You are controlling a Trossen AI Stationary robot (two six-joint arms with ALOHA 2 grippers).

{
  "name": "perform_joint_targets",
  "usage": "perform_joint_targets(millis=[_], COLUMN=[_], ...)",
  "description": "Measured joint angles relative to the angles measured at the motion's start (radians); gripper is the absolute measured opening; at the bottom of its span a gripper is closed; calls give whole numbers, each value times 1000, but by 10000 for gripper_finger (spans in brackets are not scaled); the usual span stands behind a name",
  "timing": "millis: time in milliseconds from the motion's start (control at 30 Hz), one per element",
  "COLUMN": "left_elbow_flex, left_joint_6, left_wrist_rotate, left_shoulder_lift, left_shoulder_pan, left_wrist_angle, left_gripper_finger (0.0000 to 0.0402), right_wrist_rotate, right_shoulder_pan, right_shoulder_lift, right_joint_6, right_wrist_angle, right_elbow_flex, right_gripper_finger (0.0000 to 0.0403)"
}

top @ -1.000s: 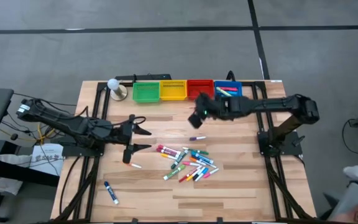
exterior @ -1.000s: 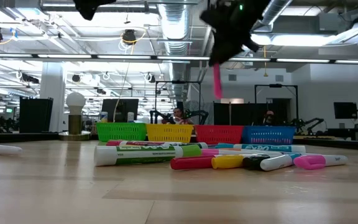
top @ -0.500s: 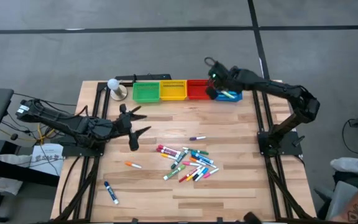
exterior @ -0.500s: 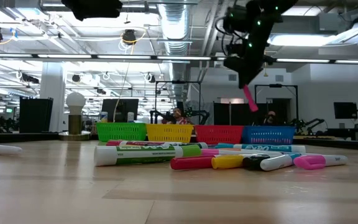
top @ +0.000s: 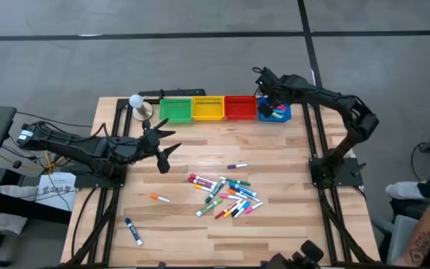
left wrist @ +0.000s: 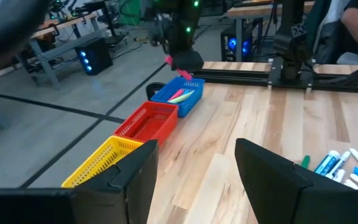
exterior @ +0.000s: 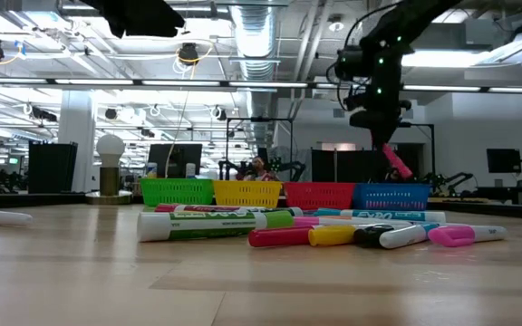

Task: Pick & Place Markers
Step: Put the pink highlighter pen into the blue basket, then put the blue marker pen into the green basket

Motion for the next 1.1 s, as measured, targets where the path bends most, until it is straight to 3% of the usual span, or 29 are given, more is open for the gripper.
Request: perform_joint_targets(millis=[233, 433, 800, 933, 1100], left_elbow_flex=[0, 0, -1, -1, -1], left_joint_6=[-32, -44, -59, -59, -106], left_wrist_rotate=[0, 0, 27, 31, 112], left_shoulder_lift=[0, 0, 0, 0, 0], left_shoulder_pan=[0, -1, -1, -1, -1], left_wrist_angle=[0, 0, 0, -2, -45], left_gripper_finger=[214, 214, 214, 214, 214], right_wrist_rotate=[35, 45, 49, 45, 42], right_shoulder_pan=[1, 4, 14, 26, 66], right_shoulder_lift=[95, 142, 136, 133, 97], right_joint_6=[5, 6, 16, 88, 120], right_wrist_angle=[-13, -39, -45, -36, -18], right_elbow_flex=[0, 0, 0, 0, 0], right_gripper_finger=[56, 99, 171, 183, 188])
